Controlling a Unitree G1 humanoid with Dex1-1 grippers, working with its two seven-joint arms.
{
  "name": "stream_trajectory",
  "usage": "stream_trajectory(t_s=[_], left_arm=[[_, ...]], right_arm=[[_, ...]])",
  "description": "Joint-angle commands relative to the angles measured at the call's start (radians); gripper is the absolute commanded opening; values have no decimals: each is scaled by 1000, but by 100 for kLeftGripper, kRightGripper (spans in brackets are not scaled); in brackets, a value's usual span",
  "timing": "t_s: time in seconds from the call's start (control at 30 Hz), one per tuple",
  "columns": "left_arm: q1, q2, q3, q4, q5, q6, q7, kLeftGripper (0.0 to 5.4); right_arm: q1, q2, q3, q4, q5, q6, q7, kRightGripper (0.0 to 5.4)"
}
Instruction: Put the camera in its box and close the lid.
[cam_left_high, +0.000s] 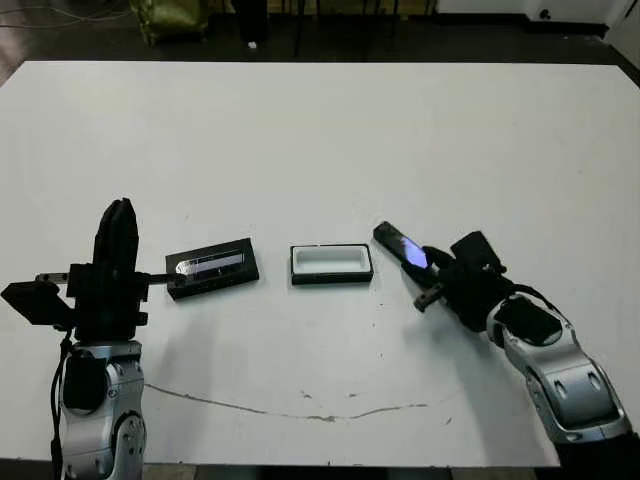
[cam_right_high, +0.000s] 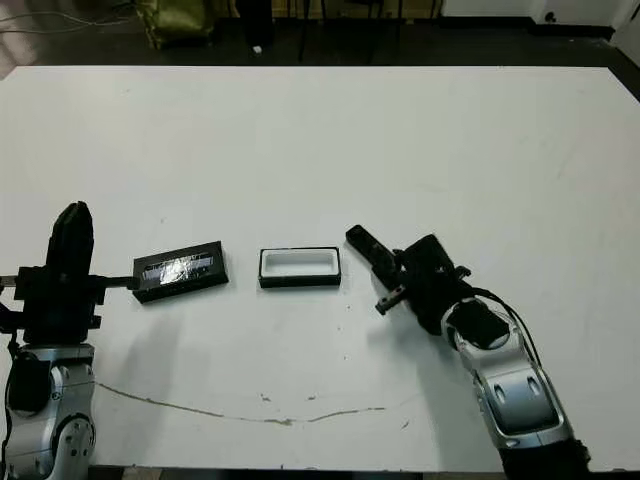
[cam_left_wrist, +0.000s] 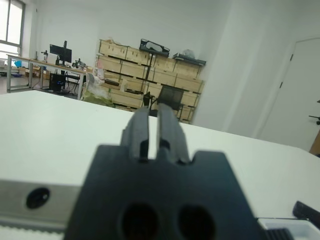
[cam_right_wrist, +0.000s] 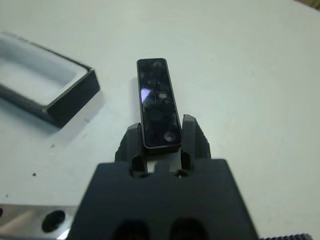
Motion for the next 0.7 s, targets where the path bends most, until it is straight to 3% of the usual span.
stream_trajectory(t_s=[0.03, 0.27, 0.37, 0.53, 0.7], left_arm=[[13, 5, 3, 12, -11, 19, -8, 0], [17, 0, 1, 2, 3, 22, 3, 0], [14, -1, 0, 8, 11, 7, -1, 0], [9, -9, -3, 13, 6, 4, -1, 0], [-2, -1, 1, 43, 11, -21, -20, 0]], right_arm=[[61, -4, 14, 32, -12, 60, -11, 16], [66, -16, -18, 4, -8, 15, -16, 15], [32, -36, -90, -53, 65, 49, 28, 15], [-135, -108, -199, 76, 213, -39, 237, 14], [-338, -186, -208, 224, 274, 15, 360, 13]])
